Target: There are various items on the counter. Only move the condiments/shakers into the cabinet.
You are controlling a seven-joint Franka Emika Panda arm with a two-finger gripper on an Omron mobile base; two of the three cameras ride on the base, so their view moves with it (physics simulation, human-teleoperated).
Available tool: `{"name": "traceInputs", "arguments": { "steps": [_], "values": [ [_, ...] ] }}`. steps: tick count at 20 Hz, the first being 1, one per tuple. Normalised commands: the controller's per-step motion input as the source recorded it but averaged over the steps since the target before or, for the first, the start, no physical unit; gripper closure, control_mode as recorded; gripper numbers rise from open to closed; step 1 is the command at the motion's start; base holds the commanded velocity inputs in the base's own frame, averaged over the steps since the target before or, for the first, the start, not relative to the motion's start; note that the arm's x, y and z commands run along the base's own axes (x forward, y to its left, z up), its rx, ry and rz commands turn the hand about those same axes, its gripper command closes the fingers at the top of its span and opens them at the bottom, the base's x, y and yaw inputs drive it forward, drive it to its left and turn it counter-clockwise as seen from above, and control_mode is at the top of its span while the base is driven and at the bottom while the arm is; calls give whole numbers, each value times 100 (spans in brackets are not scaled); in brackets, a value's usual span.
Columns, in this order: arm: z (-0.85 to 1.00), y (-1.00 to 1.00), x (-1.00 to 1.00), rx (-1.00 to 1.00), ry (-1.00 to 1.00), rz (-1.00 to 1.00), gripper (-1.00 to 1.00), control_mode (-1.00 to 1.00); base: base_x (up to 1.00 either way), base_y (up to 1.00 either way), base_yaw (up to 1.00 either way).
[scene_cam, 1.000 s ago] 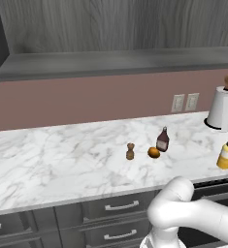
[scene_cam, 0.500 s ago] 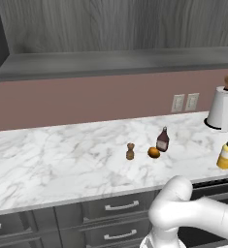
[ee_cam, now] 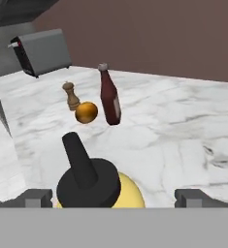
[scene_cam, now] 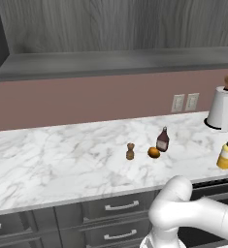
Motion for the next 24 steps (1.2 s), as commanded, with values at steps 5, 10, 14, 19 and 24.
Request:
{"name": "traceInputs", "arguments": {
  "steps": [5,10,14,19,24],
  "values": [
    [-16,18,0,0,9,0,100,-100,0,0,0],
    [0,0,0,0,0,0,100,-100,0,0,0],
    [-1,0,0,0,0,0,100,-100,0,0,0],
    [6,17,-14,-6,-1,-1,100,-100,0,0,0],
    [66,69,-45,-22,-7,-1,100,-100,0,0,0]
  ]
}}
